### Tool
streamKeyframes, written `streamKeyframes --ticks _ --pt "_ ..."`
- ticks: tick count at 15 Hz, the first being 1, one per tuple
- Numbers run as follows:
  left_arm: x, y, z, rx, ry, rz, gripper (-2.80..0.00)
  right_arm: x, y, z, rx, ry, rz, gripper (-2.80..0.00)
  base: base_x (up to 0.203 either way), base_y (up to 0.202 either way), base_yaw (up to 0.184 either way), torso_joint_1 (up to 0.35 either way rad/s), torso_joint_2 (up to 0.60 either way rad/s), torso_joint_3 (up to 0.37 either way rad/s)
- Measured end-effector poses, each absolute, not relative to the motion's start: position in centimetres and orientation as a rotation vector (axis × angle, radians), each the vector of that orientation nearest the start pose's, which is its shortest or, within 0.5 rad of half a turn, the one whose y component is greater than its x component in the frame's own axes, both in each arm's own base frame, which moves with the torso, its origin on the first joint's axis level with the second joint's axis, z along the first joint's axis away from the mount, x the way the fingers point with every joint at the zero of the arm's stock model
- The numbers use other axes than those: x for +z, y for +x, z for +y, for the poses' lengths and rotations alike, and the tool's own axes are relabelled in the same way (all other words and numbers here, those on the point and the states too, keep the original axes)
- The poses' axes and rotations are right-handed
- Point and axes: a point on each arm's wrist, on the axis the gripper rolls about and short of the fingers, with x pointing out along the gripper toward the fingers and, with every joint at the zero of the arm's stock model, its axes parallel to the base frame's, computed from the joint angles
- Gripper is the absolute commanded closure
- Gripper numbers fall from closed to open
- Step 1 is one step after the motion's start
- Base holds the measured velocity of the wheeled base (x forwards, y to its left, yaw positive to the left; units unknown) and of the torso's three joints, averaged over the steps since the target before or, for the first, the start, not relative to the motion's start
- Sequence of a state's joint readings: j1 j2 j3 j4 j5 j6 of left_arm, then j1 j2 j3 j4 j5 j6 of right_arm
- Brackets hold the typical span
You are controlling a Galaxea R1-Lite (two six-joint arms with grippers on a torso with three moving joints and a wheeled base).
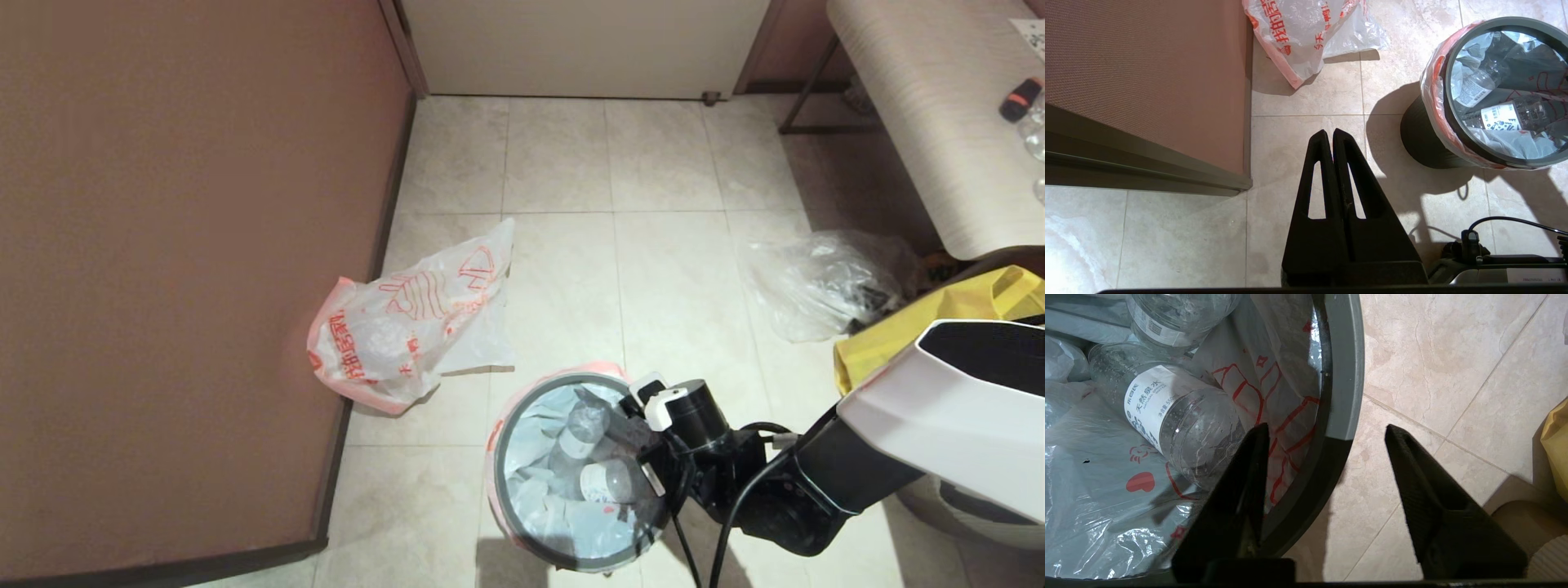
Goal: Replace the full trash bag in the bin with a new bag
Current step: Place the trash can ring on the floor
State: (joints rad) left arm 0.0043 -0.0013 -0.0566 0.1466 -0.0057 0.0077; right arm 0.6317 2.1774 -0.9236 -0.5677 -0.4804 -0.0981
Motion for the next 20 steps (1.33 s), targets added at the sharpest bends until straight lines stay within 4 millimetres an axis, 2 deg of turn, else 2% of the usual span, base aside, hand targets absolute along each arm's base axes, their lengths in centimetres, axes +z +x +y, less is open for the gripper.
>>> streamKeyframes --ticks 4,11,12,18,19,20 --pt "7.6 -2.8 0.0 -0.002 0.007 0.089 0.0 5.2 30.5 21.0 0.175 -0.461 0.558 0.0 0.0 0.0 0.0 0.0 0.0 0.0" --pt "7.6 -2.8 0.0 -0.002 0.007 0.089 0.0 5.7 29.8 20.7 0.149 -0.476 0.553 0.0 0.0 0.0 0.0 0.0 0.0 0.0" --pt "7.6 -2.8 0.0 -0.002 0.007 0.088 0.0 5.7 29.7 20.6 0.146 -0.486 0.554 -2.8 0.0 0.0 0.0 0.0 0.0 0.0" --pt "7.6 -2.8 0.0 -0.002 0.007 0.089 0.0 4.9 29.9 20.8 0.151 -0.496 0.564 -2.8 0.0 0.0 0.0 0.0 0.0 0.0" --pt "7.6 -2.8 0.0 -0.002 0.007 0.089 0.0 4.6 30.0 20.9 0.15 -0.5 0.568 0.0 0.0 0.0 0.0 0.0 0.0 0.0" --pt "7.6 -2.8 0.0 -0.002 0.007 0.088 0.0 4.3 30.1 21.0 0.15 -0.5 0.569 0.0 0.0 0.0 0.0 0.0 0.0 0.0"
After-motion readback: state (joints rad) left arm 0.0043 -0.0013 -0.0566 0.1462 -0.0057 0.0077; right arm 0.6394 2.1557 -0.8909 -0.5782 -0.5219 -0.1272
